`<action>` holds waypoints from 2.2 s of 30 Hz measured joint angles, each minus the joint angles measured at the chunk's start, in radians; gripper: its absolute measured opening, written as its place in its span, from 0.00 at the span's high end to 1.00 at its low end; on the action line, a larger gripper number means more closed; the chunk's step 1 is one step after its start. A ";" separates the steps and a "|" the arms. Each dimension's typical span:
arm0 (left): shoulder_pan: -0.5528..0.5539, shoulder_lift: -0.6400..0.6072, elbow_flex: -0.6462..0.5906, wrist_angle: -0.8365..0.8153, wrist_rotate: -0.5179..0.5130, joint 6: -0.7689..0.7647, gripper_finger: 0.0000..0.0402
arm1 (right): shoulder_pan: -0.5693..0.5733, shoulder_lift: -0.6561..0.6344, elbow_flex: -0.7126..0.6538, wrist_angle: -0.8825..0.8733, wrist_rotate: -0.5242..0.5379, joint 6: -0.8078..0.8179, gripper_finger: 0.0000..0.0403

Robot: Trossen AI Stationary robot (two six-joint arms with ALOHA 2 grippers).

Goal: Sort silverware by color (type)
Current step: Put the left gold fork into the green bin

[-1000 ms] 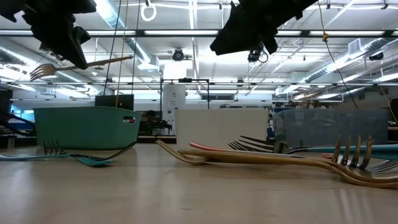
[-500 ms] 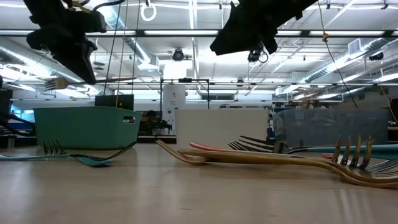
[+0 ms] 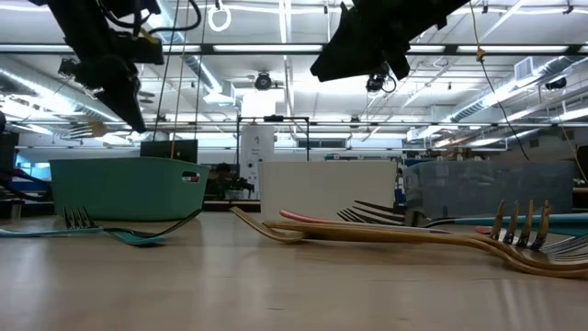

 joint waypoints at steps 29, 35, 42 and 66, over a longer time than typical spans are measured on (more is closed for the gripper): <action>0.131 0.291 0.000 0.025 0.151 0.147 0.96 | 0.007 0.000 0.000 0.008 -0.009 -0.025 0.76; 0.131 0.338 0.000 0.054 0.152 0.198 0.96 | 0.007 0.000 0.000 0.009 -0.027 -0.025 0.76; 0.131 0.394 0.000 0.074 0.152 0.199 0.96 | 0.007 0.000 0.000 0.010 -0.027 -0.026 0.76; 0.129 0.542 0.001 0.106 0.185 0.193 0.92 | 0.010 0.000 0.000 0.025 -0.035 -0.037 0.76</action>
